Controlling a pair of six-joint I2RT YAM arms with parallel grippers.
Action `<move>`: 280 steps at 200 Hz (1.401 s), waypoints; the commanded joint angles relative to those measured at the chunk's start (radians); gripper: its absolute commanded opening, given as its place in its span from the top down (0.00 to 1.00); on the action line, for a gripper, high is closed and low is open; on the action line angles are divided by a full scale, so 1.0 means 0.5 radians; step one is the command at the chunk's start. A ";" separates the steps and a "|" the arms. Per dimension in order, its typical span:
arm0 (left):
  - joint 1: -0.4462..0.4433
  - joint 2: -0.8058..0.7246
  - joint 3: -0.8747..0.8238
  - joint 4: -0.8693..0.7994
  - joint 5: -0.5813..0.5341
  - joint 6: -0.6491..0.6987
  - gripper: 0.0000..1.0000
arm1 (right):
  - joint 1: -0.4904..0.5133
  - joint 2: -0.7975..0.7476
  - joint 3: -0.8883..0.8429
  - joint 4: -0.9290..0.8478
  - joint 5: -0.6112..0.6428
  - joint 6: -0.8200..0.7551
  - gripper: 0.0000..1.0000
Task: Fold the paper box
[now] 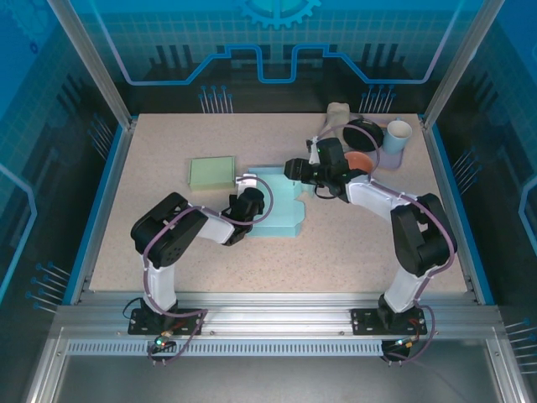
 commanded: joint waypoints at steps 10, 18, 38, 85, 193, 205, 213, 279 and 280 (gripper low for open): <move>-0.011 0.054 0.034 -0.063 -0.042 0.035 0.86 | 0.015 0.069 -0.029 0.188 -0.242 0.201 0.40; -0.009 0.053 0.038 -0.069 -0.044 0.034 0.86 | 0.020 0.082 -0.027 0.209 -0.273 0.225 0.40; -0.011 0.056 0.042 -0.075 -0.039 0.041 0.86 | 0.033 0.100 -0.023 0.253 -0.334 0.277 0.40; -0.011 0.056 0.048 -0.083 -0.047 0.036 0.86 | 0.118 0.058 -0.019 0.197 -0.277 0.277 0.40; -0.012 0.059 0.062 -0.105 -0.071 0.023 0.87 | 0.127 -0.099 -0.099 -0.067 0.269 -0.020 0.40; -0.010 0.059 0.057 -0.103 -0.073 0.019 0.87 | 0.124 -0.087 -0.103 -0.069 0.299 -0.037 0.40; -0.011 0.057 0.058 -0.098 -0.075 0.020 0.87 | 0.124 -0.075 -0.104 -0.064 0.315 -0.043 0.40; -0.013 0.062 0.078 -0.129 -0.070 0.021 0.87 | 0.121 0.084 0.003 0.017 0.058 0.008 0.39; -0.014 0.062 0.078 -0.128 -0.070 0.022 0.87 | 0.122 0.085 0.005 0.020 0.052 0.013 0.39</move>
